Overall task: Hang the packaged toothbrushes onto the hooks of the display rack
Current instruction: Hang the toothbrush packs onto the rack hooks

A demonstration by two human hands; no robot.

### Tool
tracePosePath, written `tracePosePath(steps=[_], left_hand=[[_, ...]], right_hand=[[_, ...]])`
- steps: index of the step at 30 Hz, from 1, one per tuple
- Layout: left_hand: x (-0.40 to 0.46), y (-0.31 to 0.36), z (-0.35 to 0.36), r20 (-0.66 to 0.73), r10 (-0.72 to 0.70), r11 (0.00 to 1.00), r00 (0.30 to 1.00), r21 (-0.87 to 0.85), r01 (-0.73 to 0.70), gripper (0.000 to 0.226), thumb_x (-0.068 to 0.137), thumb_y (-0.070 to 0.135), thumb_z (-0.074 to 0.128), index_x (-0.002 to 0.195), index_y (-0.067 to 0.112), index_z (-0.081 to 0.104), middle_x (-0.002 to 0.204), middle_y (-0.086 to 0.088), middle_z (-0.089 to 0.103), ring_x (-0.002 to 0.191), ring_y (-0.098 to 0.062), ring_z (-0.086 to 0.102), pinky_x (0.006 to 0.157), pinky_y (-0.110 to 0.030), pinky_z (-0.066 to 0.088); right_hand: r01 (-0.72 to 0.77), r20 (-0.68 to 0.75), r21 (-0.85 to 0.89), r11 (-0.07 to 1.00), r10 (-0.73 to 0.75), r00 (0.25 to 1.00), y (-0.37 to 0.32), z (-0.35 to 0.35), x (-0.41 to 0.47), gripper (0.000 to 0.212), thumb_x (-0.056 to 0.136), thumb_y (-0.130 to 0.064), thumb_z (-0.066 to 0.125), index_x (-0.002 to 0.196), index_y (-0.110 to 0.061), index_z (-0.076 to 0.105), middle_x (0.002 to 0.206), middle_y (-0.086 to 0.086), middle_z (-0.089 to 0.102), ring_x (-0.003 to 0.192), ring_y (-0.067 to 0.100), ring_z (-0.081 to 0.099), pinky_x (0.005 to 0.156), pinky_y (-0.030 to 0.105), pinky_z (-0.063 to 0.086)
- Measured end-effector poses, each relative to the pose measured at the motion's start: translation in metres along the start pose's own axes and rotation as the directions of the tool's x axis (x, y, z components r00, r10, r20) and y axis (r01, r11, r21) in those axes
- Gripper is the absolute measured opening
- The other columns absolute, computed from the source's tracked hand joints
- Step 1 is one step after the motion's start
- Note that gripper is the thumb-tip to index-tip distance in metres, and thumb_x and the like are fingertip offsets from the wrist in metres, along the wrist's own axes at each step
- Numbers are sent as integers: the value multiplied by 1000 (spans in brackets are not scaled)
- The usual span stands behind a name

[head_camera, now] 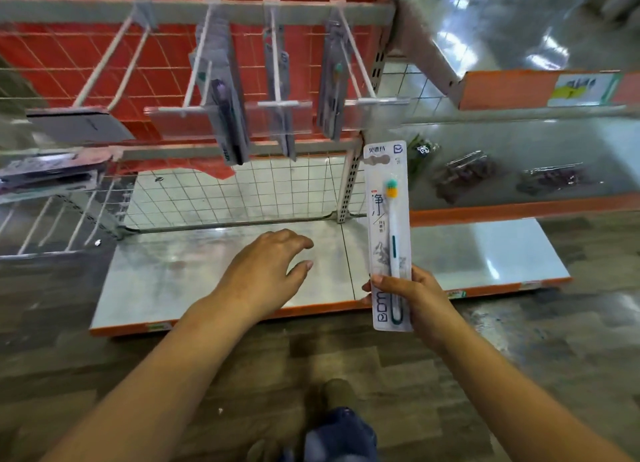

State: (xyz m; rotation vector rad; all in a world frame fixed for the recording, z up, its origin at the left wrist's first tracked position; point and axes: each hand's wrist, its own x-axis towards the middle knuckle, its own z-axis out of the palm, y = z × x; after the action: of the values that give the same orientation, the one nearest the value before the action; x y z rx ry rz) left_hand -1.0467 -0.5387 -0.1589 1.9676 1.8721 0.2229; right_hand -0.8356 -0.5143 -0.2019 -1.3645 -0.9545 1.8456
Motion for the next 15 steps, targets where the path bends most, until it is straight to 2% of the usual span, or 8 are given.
tracePosePath(steps=[15], left_hand=[[62,30,8,-63,-78,997,995,-16,77,41,96,36,43,136,28,44,142,10,43,130,-9,36,100,-22,32]], right_hand=[[55,94,-59,997,-50,994,-38,-20,65,24,80,-4,63,103,-10,58,77,9,71,67,23,69,72,41,58]])
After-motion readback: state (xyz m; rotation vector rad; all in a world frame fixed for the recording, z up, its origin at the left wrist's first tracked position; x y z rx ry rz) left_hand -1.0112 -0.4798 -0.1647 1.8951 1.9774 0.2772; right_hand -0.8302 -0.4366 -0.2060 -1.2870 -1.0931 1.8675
